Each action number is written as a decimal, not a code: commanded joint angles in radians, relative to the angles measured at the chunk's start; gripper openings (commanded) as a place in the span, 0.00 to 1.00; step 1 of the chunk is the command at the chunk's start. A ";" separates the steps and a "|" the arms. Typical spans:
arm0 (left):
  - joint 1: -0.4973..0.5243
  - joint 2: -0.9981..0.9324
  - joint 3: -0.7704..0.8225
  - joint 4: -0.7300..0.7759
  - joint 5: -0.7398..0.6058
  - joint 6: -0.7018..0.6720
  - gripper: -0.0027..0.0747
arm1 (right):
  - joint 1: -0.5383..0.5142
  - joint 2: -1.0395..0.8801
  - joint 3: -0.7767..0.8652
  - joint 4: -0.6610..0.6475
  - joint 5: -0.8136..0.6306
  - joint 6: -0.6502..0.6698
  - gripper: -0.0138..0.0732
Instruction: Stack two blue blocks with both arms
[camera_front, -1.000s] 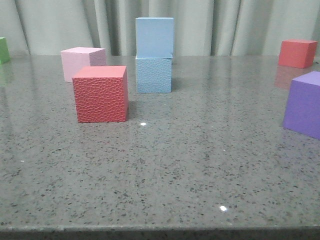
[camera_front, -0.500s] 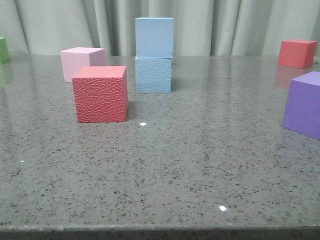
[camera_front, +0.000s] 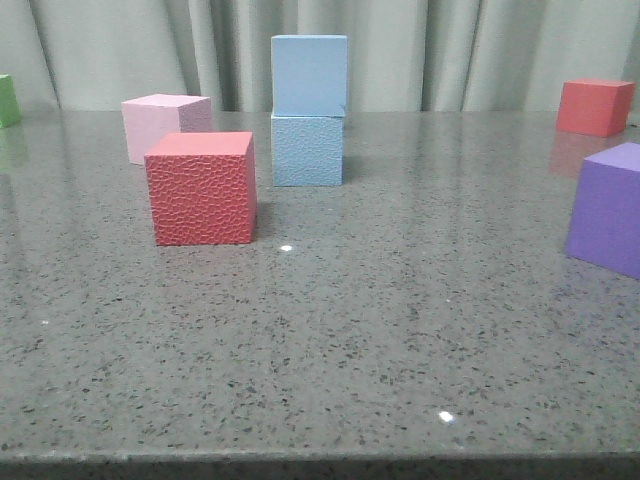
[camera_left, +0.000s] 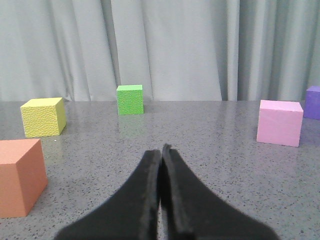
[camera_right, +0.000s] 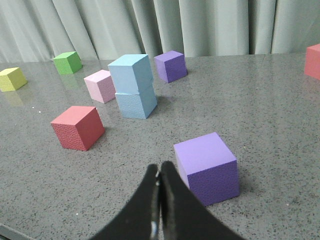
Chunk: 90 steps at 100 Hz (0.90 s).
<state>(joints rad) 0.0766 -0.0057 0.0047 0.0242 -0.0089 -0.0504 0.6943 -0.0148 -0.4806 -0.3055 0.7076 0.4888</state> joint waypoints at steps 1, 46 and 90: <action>0.000 -0.032 0.003 -0.010 -0.085 0.002 0.01 | -0.004 -0.014 -0.021 -0.018 -0.080 -0.007 0.03; 0.000 -0.032 0.003 -0.010 -0.085 0.002 0.01 | -0.004 -0.014 -0.020 -0.018 -0.080 -0.007 0.03; 0.000 -0.032 0.003 -0.010 -0.085 0.002 0.01 | -0.123 -0.014 0.050 -0.066 -0.224 -0.024 0.03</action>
<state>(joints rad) 0.0766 -0.0057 0.0047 0.0236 -0.0122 -0.0504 0.6308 -0.0148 -0.4439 -0.3529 0.6410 0.4881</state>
